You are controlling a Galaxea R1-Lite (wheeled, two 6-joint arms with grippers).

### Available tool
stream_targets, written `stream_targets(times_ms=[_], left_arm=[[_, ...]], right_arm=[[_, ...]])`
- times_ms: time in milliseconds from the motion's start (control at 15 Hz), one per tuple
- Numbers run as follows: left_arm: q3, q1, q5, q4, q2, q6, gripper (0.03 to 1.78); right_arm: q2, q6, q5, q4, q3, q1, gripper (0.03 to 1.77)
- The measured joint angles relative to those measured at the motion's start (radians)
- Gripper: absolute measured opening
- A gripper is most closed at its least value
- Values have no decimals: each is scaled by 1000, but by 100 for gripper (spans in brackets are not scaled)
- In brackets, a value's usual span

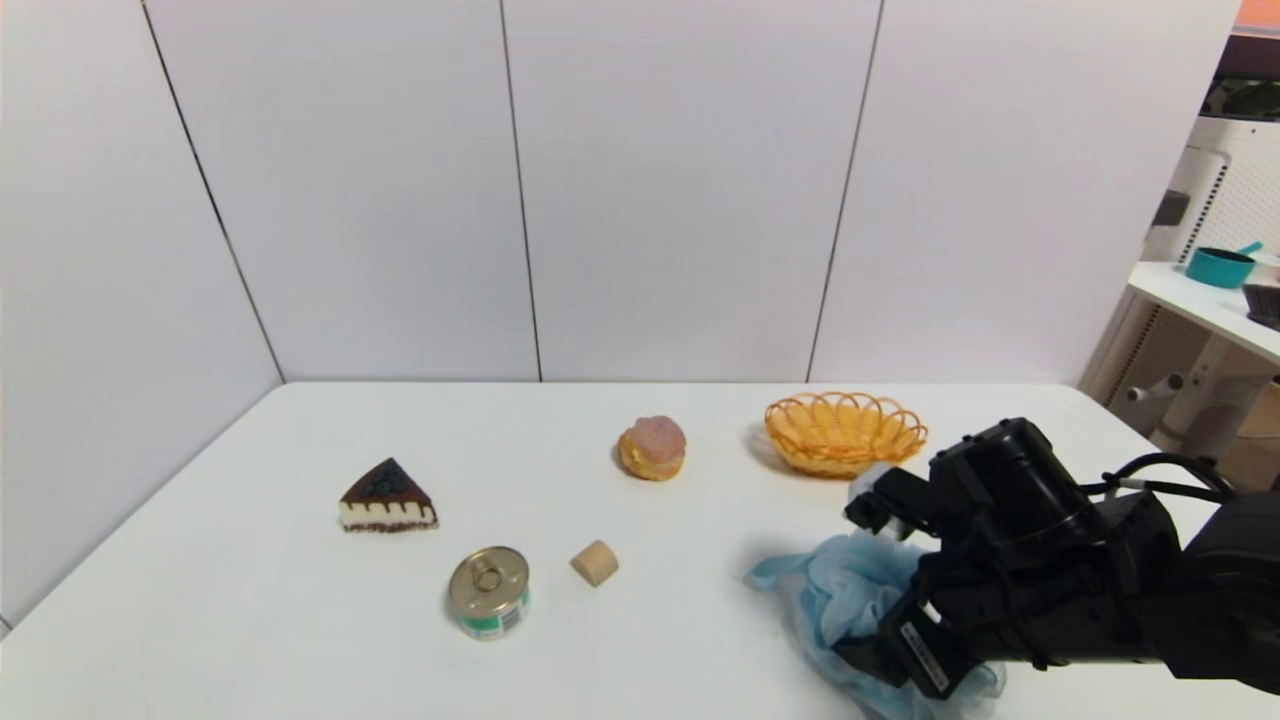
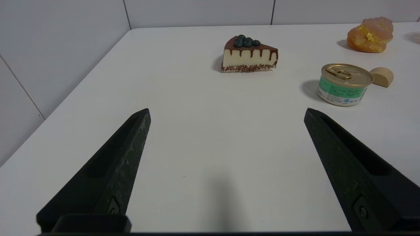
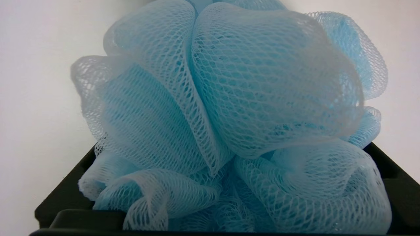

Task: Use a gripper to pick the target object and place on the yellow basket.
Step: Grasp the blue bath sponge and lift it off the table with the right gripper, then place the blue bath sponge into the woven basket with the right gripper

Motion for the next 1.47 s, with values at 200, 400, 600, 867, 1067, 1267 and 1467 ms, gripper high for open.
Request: stream_targets(times_ms=[200,400,600,867,1067,1267,1467], left_arm=[[0,0,0,0,0,0,169],[0,0,0,0,0,0,169],[0,0,0,0,0,0,169],[0,0,0,0,0,0,169],[0,0,0,0,0,0,169],[0,0,0,0,0,0,169],[0,0,0,0,0,0,169]], right_arm=[[0,1,-2,5,-3,-1,115],[-17,1,-3,11,-18,-12,89],[-54,6,2,45,-93,-46,67],[-89,69,8,171,-295,-110,56],[-88,158,10,207,-504,-147,53],[-22,182,9,208,-696,-204,49],[91,179,6,186,-829,-245,43]])
